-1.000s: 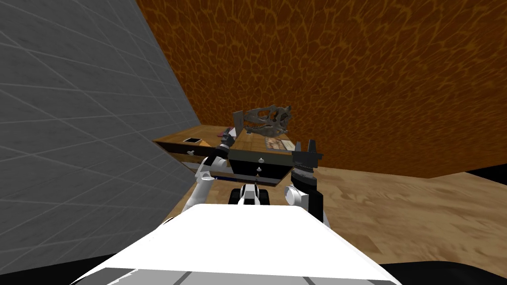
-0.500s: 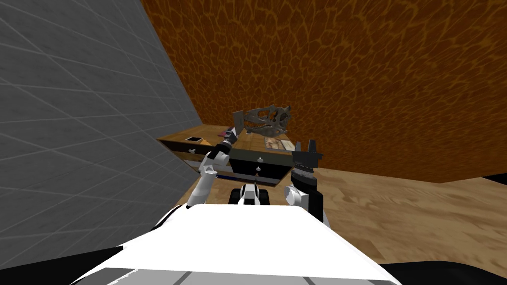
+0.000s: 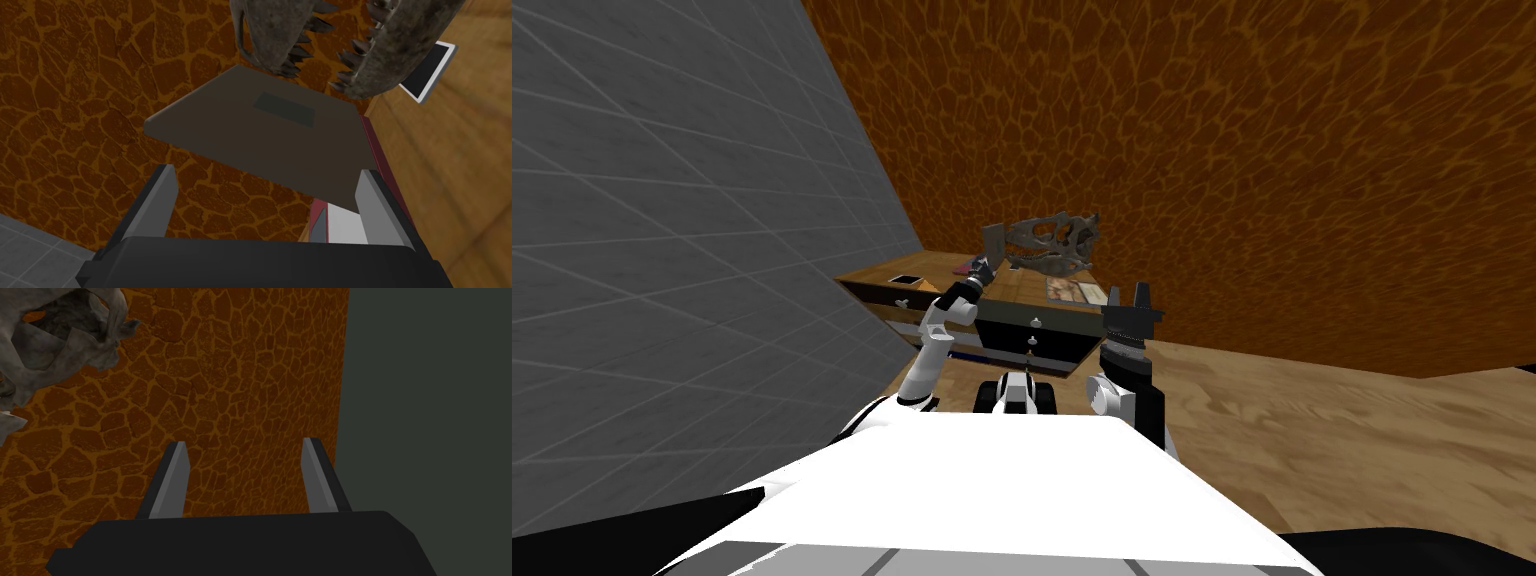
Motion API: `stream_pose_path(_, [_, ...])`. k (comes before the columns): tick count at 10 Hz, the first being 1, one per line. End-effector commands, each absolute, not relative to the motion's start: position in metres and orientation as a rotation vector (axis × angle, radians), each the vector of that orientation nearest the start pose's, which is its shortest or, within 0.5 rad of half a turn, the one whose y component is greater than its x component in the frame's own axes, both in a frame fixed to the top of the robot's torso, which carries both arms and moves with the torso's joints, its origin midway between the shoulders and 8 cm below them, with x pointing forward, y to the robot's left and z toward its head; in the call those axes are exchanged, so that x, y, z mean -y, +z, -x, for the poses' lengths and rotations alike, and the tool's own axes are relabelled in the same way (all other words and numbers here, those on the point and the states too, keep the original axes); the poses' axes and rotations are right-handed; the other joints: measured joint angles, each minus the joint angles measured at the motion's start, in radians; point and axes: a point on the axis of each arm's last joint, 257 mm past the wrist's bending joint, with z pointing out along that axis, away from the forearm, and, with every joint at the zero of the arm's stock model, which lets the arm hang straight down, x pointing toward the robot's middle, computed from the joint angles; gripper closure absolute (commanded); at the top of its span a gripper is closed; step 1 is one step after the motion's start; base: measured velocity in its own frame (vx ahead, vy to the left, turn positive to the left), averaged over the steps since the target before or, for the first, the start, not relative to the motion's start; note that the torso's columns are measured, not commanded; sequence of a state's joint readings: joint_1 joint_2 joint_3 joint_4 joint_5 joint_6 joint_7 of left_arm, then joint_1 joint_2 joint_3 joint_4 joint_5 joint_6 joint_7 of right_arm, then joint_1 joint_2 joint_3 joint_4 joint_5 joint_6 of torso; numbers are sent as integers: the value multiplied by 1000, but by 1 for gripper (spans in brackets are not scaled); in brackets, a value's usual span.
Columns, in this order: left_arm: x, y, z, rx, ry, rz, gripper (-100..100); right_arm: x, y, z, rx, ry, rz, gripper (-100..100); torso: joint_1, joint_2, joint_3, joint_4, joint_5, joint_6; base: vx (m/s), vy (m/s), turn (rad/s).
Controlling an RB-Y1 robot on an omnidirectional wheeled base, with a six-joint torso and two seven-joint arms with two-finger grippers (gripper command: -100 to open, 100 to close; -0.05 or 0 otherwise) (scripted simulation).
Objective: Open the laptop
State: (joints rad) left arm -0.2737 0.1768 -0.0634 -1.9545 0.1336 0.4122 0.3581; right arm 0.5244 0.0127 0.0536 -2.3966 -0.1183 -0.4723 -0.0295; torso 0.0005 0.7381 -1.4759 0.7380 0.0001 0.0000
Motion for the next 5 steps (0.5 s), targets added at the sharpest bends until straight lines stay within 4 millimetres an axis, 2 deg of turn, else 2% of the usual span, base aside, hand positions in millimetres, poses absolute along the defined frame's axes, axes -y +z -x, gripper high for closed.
stream_pose_path(1, [-156,6,-578,-1106,-1677,1191,-100,277,62,-323,-474,1467,-701,0,-1,0,0,0,0,0,-6,-22,17])
stream_pose_path(5, [-152,20,-596,-1119,-1688,1266,-100,277,62,-323,-474,1467,-701,0,0,0,0,0,0,0,-3,-15,24])
